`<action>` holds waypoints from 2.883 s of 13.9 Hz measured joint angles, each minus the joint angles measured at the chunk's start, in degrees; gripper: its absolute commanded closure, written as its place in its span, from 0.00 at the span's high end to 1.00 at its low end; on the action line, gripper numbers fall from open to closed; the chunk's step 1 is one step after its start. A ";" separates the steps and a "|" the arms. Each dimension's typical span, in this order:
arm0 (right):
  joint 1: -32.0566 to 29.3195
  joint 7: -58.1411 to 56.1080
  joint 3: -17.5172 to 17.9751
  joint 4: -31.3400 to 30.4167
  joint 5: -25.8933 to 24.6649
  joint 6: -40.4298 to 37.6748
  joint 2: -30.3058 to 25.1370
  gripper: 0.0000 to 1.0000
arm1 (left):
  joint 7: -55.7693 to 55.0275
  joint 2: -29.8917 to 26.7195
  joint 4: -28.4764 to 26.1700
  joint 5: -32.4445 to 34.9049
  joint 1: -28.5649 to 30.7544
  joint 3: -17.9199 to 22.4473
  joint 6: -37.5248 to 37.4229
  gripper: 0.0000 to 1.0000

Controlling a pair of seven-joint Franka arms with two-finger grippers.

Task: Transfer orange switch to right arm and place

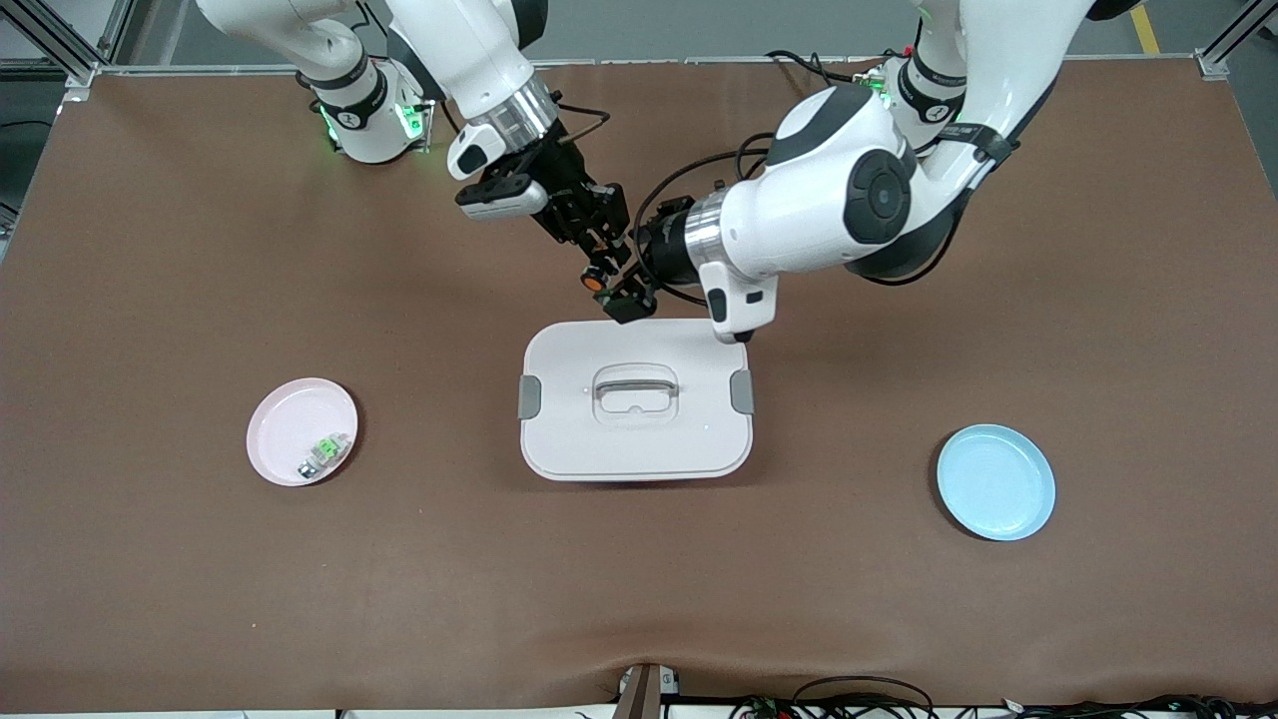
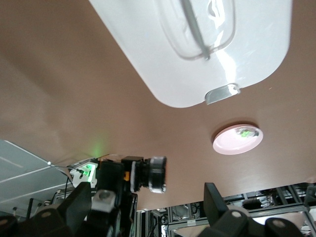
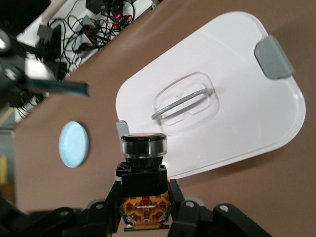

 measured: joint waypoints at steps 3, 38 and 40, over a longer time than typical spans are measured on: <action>-0.71 -13.33 -0.53 0.77 -1.26 -5.83 0.81 0.00 | 0.05 -1.18 0.27 5.31 2.39 -0.03 -4.53 1.00; -53.01 -153.39 -1.23 -6.18 -2.03 -4.31 19.14 0.00 | 78.27 -12.74 2.95 35.80 35.67 0.28 -31.32 1.00; -52.99 -154.79 -1.02 -6.08 -2.05 -3.61 19.93 0.00 | 81.63 -12.85 3.05 35.50 36.11 0.26 -31.37 1.00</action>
